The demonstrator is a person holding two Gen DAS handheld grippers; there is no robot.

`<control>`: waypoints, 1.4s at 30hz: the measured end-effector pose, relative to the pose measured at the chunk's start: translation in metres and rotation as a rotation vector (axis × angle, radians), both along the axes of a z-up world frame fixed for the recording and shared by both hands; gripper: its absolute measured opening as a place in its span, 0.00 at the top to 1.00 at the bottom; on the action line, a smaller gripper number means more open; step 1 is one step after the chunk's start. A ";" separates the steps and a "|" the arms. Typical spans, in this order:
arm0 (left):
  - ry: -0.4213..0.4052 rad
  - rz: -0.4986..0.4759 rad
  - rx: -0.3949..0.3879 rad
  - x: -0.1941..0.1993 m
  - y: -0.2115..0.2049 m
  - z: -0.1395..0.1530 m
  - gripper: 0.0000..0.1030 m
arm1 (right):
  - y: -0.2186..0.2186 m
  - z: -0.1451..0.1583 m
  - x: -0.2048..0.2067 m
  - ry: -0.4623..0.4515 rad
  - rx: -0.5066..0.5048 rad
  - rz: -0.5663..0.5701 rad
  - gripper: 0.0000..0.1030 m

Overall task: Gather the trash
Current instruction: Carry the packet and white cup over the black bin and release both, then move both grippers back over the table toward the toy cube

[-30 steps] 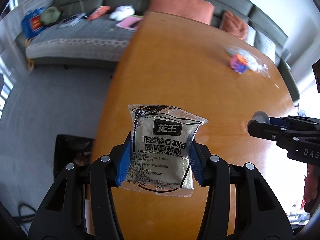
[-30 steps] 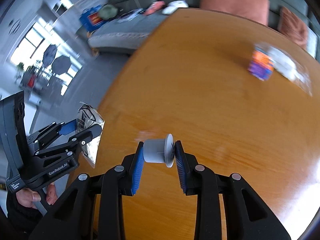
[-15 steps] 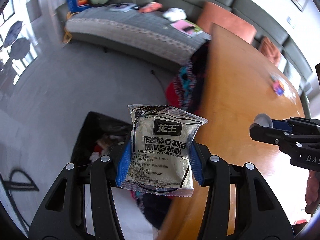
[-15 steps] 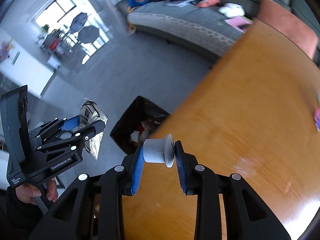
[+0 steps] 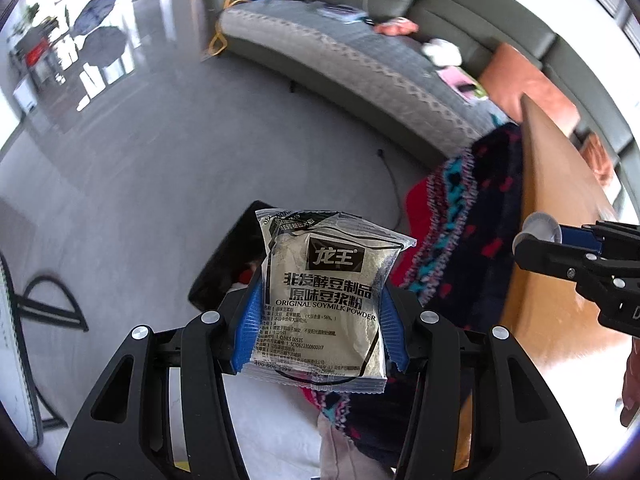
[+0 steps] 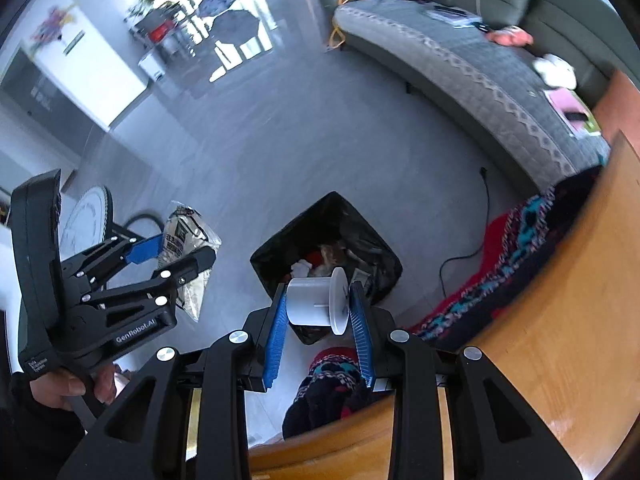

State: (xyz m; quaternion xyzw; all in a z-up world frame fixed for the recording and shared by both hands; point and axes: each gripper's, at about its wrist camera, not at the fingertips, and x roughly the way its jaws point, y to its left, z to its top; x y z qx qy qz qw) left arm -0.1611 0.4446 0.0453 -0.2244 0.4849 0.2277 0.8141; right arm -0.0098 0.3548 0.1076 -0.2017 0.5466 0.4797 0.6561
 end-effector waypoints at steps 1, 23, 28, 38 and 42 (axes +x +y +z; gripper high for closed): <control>0.004 0.011 0.004 -0.002 0.006 0.000 0.51 | 0.007 -0.001 -0.002 -0.001 -0.003 0.012 0.69; 0.041 0.194 0.013 -0.028 0.050 -0.005 0.07 | 0.040 -0.012 0.000 0.041 0.000 -0.001 0.43; 0.041 0.157 0.052 -0.020 0.036 0.001 0.07 | 0.026 -0.009 0.007 0.043 0.004 -0.034 0.42; 0.004 0.071 0.057 0.005 0.005 0.015 0.07 | -0.020 0.012 0.022 0.009 0.024 -0.108 0.40; -0.012 0.018 0.062 0.021 -0.017 0.022 0.07 | -0.047 0.022 0.031 -0.007 0.034 -0.152 0.40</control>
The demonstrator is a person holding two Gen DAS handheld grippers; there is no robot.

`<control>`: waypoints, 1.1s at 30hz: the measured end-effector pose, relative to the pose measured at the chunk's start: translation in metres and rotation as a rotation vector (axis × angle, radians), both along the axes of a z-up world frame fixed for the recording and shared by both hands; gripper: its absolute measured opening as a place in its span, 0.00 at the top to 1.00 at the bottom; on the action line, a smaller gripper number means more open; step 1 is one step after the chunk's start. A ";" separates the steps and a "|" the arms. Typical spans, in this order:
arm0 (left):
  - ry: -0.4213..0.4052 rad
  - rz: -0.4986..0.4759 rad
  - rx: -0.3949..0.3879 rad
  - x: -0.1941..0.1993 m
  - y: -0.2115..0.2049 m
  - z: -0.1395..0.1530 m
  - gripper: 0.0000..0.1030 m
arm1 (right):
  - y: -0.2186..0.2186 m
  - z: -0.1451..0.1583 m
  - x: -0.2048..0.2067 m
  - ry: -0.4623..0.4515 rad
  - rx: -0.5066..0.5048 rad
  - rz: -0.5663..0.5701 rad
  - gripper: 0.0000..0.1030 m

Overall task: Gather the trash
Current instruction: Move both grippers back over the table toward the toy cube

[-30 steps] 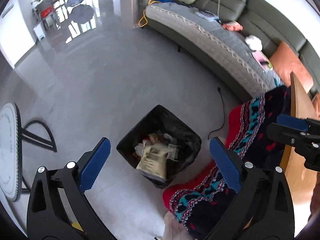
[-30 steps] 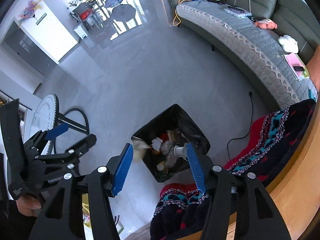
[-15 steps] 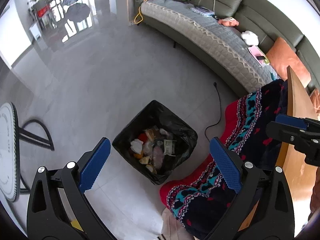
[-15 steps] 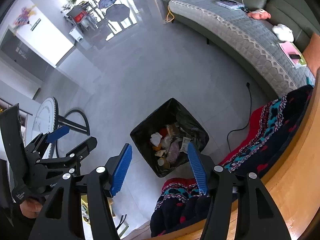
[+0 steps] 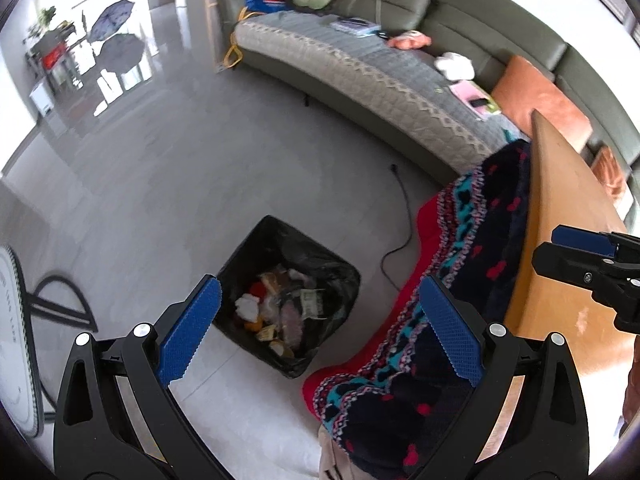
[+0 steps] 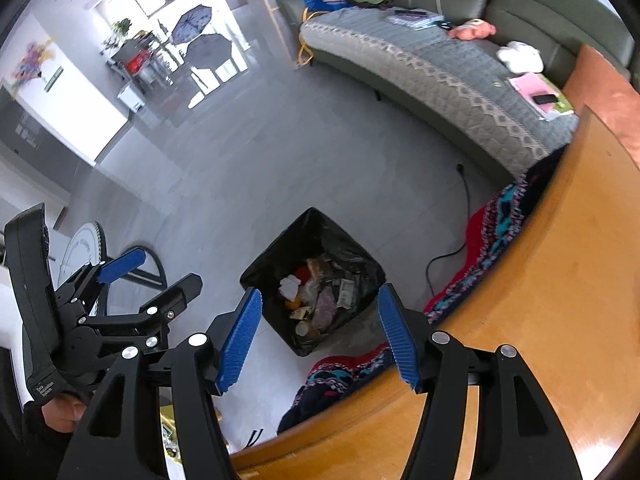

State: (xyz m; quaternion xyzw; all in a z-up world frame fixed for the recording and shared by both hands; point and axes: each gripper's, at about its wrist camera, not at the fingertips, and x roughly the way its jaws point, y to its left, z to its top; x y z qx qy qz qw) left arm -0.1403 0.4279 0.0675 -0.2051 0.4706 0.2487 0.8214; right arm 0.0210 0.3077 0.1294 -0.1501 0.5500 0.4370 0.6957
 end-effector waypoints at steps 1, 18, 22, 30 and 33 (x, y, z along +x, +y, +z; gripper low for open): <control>-0.004 -0.013 0.001 0.003 -0.005 0.002 0.07 | -0.005 0.002 0.002 -0.003 0.001 -0.009 0.40; -0.041 -0.266 0.040 0.080 -0.125 0.028 0.06 | -0.142 0.024 0.045 -0.038 0.049 -0.239 0.39; -0.042 -0.338 0.056 0.097 -0.161 0.031 0.06 | -0.192 0.022 0.058 -0.039 0.057 -0.320 0.36; -0.033 -0.461 0.080 0.135 -0.233 0.032 0.06 | -0.280 0.014 0.087 -0.031 0.054 -0.436 0.36; -0.027 -0.502 0.087 0.152 -0.261 0.031 0.06 | -0.312 0.009 0.098 -0.027 0.049 -0.474 0.36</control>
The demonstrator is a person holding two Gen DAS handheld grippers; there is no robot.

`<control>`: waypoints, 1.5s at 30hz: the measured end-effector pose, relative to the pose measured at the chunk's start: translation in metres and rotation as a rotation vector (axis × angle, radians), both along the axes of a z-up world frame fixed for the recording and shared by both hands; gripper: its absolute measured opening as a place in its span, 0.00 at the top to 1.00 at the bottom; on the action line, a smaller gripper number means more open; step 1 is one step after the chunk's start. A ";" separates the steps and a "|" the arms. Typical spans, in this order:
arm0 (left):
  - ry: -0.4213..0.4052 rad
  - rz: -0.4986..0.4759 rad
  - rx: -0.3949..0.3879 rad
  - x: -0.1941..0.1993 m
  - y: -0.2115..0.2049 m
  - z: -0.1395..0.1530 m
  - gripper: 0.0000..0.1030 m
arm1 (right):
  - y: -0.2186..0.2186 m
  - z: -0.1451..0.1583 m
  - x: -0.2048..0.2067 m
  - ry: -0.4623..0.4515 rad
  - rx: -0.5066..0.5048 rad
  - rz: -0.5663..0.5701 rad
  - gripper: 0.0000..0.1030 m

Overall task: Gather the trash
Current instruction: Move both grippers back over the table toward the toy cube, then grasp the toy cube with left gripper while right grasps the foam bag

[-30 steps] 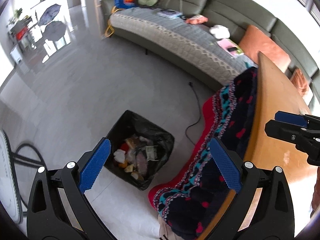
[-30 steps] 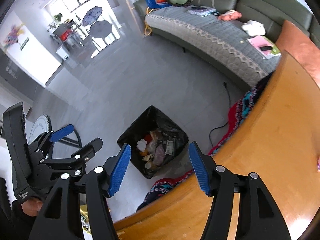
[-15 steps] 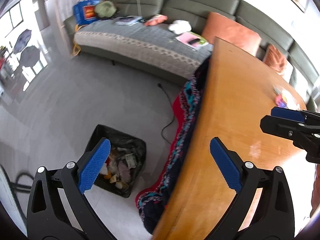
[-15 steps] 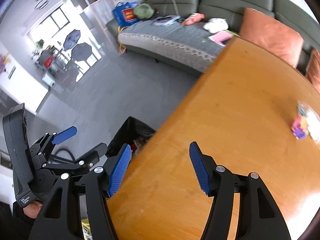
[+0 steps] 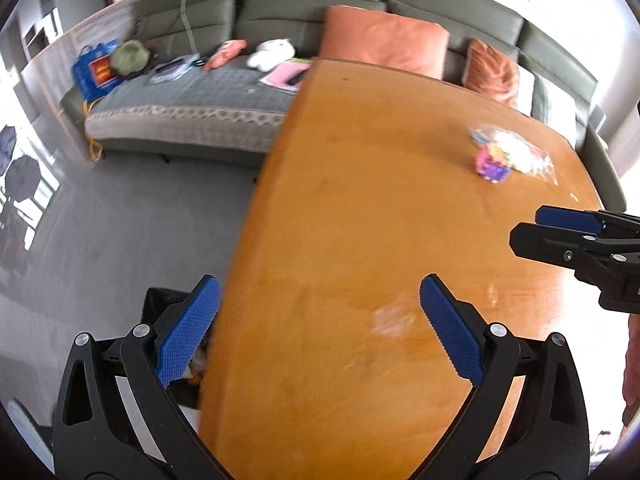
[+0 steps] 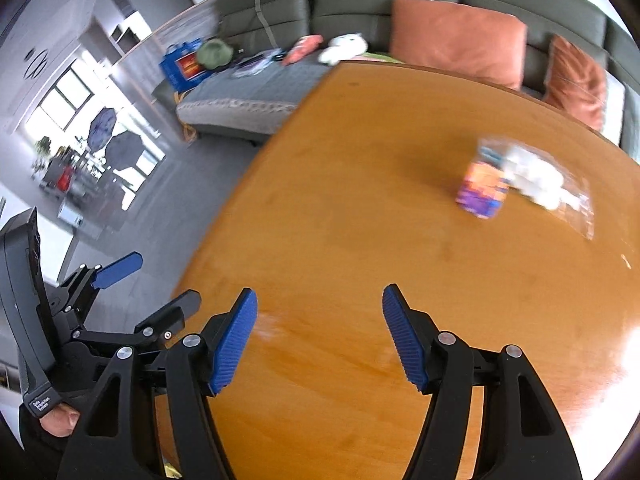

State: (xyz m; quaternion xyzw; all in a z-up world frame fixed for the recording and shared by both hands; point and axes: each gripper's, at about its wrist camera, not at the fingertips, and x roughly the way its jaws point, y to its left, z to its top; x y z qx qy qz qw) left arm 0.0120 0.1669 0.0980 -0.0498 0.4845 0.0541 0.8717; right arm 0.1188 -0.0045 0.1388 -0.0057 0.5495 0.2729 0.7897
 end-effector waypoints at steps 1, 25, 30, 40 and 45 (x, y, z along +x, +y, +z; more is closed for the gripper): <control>0.002 -0.015 0.003 0.007 -0.009 -0.001 0.06 | -0.012 -0.002 0.003 0.003 0.000 -0.017 0.36; 0.066 -0.311 0.039 0.173 -0.181 -0.042 0.06 | -0.181 -0.040 0.127 0.018 -0.058 -0.236 0.36; 0.067 -0.319 0.012 0.201 -0.190 -0.055 0.06 | -0.179 -0.041 0.147 0.015 -0.069 -0.226 0.36; 0.059 -0.331 -0.076 0.215 -0.177 -0.073 0.60 | -0.138 -0.048 0.184 -0.026 -0.154 0.005 0.32; 0.069 -0.335 -0.068 0.200 -0.162 -0.070 0.60 | -0.107 -0.060 0.206 -0.053 -0.221 0.129 0.28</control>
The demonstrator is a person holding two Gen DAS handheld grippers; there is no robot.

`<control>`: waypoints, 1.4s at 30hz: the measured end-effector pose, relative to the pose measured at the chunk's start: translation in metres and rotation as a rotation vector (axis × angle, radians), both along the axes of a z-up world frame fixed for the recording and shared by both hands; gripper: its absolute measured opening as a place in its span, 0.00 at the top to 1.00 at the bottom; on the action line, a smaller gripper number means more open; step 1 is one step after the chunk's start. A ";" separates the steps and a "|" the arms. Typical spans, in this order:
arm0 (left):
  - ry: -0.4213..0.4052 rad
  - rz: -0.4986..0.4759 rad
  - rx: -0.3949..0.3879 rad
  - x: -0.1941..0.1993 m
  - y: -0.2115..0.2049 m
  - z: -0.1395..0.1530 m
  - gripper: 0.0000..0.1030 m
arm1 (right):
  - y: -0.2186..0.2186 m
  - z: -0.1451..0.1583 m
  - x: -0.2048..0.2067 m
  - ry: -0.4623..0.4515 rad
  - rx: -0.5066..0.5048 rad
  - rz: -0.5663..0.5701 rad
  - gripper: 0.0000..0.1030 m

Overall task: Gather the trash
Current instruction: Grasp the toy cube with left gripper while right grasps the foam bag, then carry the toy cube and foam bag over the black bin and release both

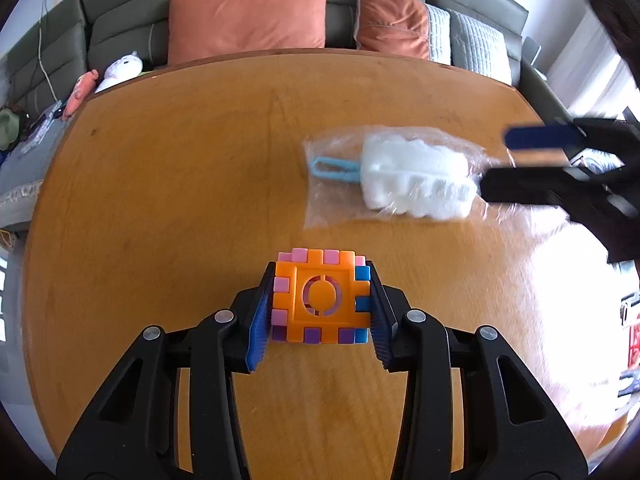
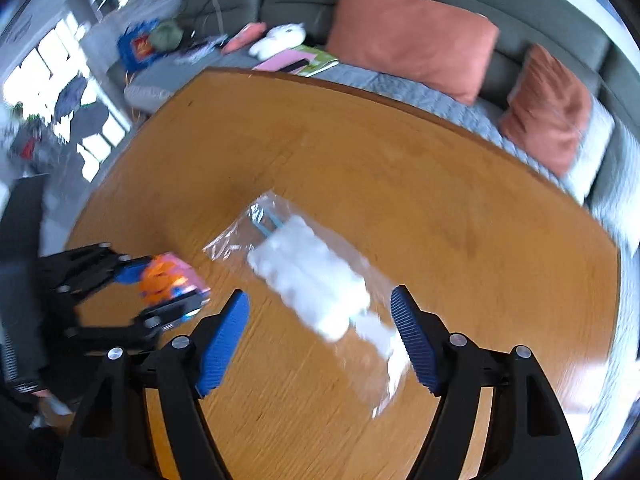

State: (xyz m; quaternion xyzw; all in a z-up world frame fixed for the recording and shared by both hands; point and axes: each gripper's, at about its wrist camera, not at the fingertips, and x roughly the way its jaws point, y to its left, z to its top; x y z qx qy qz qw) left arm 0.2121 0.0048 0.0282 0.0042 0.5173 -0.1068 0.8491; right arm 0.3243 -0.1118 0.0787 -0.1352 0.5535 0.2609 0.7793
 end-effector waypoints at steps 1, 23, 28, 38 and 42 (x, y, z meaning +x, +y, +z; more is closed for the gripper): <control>-0.001 0.004 -0.002 -0.003 0.004 0.001 0.60 | 0.006 -0.005 0.005 0.002 -0.017 0.015 0.28; -0.037 0.151 -0.073 -0.066 0.071 0.027 0.60 | 0.028 0.009 -0.066 0.076 0.089 -0.142 0.60; -0.051 0.171 -0.075 -0.100 0.093 0.039 0.60 | 0.067 0.033 -0.105 0.060 0.133 -0.100 0.59; -0.080 0.283 -0.062 -0.181 0.181 0.061 0.60 | 0.172 0.055 -0.172 0.046 0.182 0.039 0.57; -0.088 0.349 -0.049 -0.211 0.221 0.065 0.60 | 0.221 0.059 -0.196 0.058 0.194 0.109 0.57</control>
